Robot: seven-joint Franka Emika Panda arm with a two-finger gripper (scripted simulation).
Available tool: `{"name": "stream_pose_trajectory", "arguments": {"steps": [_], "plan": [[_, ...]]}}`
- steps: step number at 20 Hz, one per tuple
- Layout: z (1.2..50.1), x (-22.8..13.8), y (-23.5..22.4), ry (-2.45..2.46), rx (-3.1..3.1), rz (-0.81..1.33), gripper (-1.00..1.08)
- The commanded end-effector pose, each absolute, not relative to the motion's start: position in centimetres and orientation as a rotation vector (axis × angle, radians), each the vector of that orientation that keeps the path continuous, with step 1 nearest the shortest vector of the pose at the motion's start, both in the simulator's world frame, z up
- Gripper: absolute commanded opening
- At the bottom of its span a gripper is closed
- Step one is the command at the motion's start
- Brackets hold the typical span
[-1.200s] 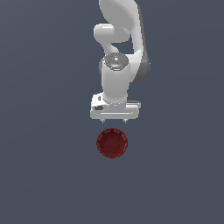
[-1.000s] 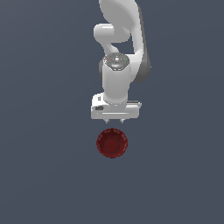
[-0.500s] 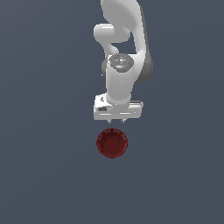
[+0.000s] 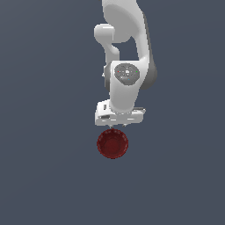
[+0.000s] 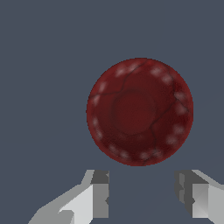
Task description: Pick up the object and move it to a goal position.
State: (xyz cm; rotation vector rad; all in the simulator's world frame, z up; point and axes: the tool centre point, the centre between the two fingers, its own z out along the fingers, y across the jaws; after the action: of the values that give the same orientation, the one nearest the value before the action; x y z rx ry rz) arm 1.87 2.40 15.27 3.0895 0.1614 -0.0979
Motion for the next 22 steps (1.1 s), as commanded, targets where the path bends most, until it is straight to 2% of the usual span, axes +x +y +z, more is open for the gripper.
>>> {"name": "stream_pose_trajectory", "arguments": {"steps": [1,22], "plan": [[14.7,2.3,2.5,0.183,3.072,-0.141,0.28],[9.4,5.0,4.2,0.371,2.773,-0.570,0.28]]}}
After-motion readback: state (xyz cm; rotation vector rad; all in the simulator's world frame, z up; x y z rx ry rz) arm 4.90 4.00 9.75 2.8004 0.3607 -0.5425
